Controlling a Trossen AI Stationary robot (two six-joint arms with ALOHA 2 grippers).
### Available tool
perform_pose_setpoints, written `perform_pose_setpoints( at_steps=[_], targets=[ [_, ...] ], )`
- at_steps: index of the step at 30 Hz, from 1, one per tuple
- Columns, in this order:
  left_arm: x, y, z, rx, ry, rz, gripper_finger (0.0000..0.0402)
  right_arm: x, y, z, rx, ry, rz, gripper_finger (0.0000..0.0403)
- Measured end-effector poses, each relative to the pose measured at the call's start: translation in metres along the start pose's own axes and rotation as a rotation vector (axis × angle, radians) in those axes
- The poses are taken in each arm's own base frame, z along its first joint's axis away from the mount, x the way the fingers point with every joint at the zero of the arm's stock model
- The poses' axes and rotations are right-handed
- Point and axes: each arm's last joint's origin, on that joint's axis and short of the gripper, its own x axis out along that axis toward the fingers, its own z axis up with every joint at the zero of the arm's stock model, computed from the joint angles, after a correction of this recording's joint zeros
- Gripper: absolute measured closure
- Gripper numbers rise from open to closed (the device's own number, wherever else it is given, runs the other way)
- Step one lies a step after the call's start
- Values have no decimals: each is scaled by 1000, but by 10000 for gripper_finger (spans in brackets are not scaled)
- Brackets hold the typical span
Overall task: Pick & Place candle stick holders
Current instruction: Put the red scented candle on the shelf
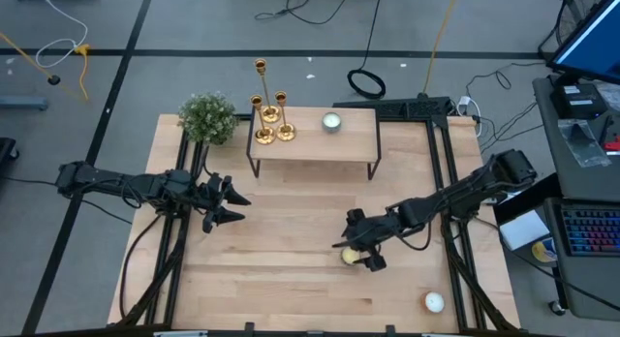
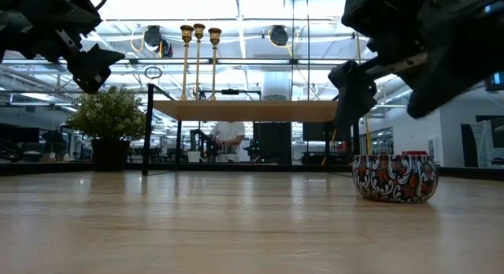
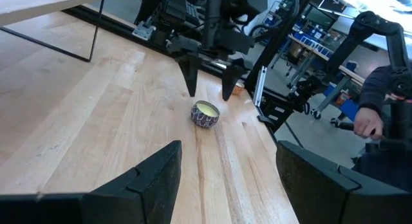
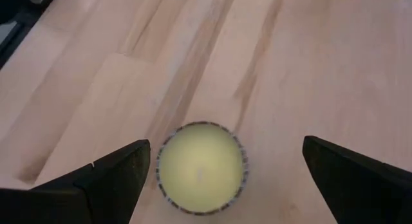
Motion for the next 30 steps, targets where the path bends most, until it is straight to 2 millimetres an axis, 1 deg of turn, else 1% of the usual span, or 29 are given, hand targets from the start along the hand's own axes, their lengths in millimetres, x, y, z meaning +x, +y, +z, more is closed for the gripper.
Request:
perform_pose_setpoints(
  at_steps=[3,6,11,17,24,30],
  targets=[
    [0,0,0,0,0,0,149,7,0,-3,-15,21,4,7],
    [0,0,0,0,0,0,149,7,0,0,-18,-9,2,6],
    [0,0,0,0,0,0,149,11,0,-3,-16,13,13,5],
    [0,0,0,0,0,0,149,25,2,-9,-21,56,35,5],
    [0,0,0,-5,0,0,149,43,1,-21,-10,134,48,6],
    [0,0,0,-6,0,0,149,49,1,-23,28,133,44,3]
  ],
)
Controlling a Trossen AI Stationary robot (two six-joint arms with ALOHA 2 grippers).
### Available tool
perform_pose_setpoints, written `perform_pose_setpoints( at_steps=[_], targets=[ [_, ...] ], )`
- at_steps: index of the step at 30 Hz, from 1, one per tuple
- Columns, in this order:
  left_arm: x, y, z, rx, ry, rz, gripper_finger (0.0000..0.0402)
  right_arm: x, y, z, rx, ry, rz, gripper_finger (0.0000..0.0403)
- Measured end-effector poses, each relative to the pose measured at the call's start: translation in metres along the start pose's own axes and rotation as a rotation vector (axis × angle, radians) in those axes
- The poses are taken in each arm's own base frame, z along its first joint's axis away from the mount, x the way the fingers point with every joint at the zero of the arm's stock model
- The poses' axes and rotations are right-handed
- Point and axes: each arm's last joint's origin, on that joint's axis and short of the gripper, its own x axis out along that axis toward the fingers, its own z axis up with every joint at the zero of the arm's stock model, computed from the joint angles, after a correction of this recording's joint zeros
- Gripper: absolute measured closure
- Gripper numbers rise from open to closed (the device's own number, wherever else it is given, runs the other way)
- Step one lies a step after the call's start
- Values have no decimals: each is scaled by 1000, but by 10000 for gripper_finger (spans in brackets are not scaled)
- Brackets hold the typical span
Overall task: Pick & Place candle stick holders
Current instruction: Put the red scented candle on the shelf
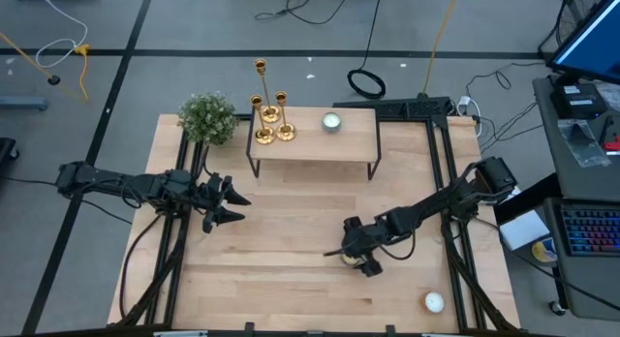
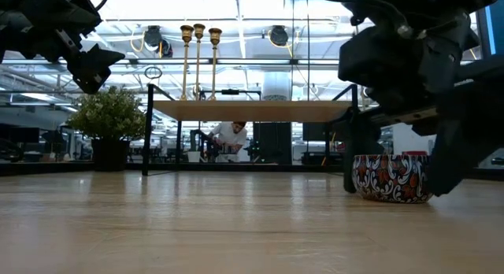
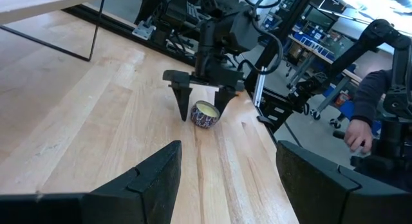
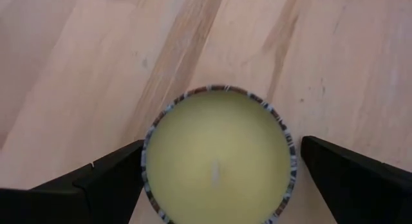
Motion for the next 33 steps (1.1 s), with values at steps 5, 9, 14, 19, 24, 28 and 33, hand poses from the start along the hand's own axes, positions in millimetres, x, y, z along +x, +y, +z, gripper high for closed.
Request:
perform_pose_setpoints(
  at_steps=[5,9,14,19,24,28,33],
  targets=[
    [0,0,0,-2,1,0,149,0,-1,1,69,-19,-44,6],
    [0,0,0,-2,1,1,149,1,-1,1,74,-21,-57,5],
    [0,0,0,2,2,1,149,1,-2,1,63,-22,-83,7],
    [0,0,0,2,2,1,149,1,-3,1,62,-21,-131,7],
    [0,0,0,1,2,1,149,1,-3,1,65,-20,-128,7],
    [0,0,0,-3,2,0,149,1,-3,1,65,-20,-127,7],
    [0,0,0,-21,2,-1,149,1,-3,1,65,-20,-126,7]
  ],
)
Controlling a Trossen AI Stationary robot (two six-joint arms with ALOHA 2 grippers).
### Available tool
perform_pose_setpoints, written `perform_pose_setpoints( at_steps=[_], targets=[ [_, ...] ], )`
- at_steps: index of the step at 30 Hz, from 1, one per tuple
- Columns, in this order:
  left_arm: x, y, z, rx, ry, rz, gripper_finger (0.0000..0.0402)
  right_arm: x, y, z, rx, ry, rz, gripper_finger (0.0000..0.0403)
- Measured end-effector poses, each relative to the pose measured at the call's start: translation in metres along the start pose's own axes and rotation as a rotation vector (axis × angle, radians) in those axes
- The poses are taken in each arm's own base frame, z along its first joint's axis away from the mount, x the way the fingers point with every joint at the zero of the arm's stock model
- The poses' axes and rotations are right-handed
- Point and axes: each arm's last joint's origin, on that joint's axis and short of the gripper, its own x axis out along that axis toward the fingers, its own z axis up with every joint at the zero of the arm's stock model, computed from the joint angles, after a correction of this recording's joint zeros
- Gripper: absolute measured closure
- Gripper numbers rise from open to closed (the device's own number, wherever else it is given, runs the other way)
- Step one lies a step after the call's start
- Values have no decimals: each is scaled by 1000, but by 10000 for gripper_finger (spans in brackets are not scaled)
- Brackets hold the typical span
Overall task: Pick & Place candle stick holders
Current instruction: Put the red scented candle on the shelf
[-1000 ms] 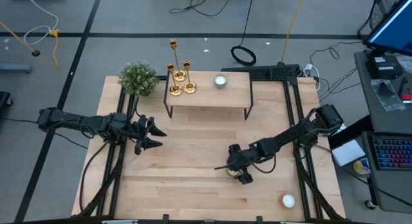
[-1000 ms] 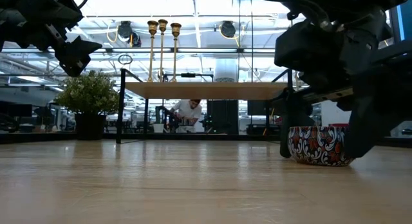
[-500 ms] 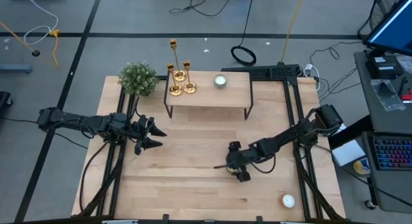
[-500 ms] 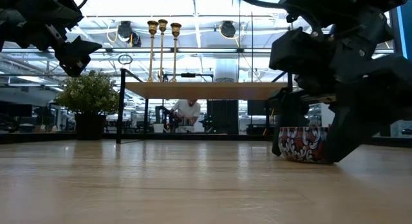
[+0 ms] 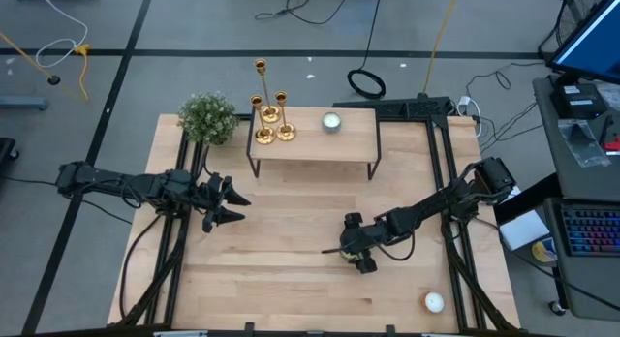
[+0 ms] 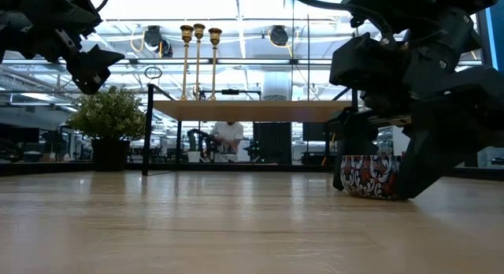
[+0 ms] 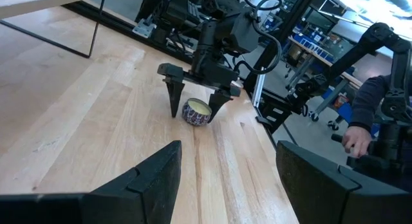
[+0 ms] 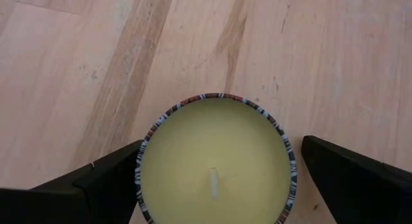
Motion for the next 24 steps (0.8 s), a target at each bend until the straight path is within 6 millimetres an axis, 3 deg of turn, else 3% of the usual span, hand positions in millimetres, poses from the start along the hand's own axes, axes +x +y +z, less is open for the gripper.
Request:
perform_pose_setpoints(
  at_steps=[12,24],
  targets=[
    [0,0,0,-7,0,0,149,0,0,0,0,0,1,17],
    [0,0,0,-7,-1,0,149,0,0,0,0,-1,2,114]
  ],
)
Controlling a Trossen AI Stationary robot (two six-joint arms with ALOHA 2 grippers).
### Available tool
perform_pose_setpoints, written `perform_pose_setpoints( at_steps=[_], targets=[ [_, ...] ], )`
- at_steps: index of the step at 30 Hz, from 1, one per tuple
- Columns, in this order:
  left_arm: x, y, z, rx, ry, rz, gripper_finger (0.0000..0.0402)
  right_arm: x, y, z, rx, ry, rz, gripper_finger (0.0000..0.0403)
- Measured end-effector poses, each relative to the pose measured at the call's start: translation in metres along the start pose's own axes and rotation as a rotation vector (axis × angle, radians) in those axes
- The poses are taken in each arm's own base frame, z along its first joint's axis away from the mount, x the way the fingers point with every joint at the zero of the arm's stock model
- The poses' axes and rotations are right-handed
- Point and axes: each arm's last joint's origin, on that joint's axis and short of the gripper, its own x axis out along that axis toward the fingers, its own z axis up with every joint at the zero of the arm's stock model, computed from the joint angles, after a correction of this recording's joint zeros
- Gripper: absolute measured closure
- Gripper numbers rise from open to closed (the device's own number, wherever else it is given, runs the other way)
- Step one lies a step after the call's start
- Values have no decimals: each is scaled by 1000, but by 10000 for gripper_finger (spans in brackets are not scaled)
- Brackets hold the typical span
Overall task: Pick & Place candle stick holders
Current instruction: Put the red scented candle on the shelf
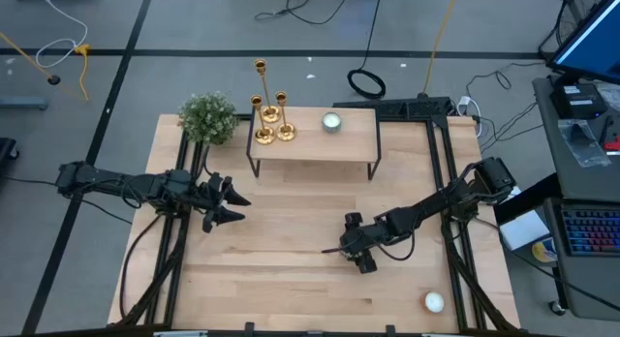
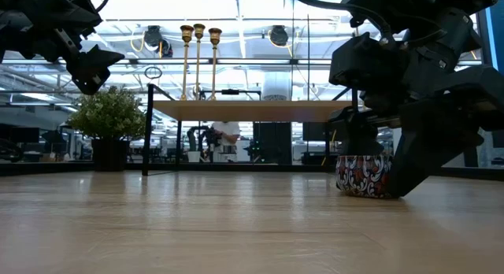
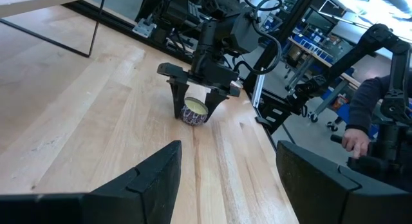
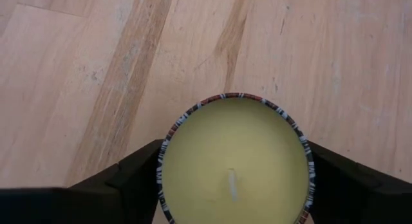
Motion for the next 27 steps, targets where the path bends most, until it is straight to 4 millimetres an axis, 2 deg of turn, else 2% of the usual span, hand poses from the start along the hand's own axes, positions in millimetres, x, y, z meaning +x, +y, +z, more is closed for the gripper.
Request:
perform_pose_setpoints(
  at_steps=[9,17,27],
  targets=[
    [0,0,0,0,0,0,149,0,0,0,0,0,1,97],
    [0,0,0,4,0,0,149,-4,0,0,1,5,3,114],
    [0,0,0,4,0,0,149,-40,-7,13,61,-83,0,111]
  ],
)
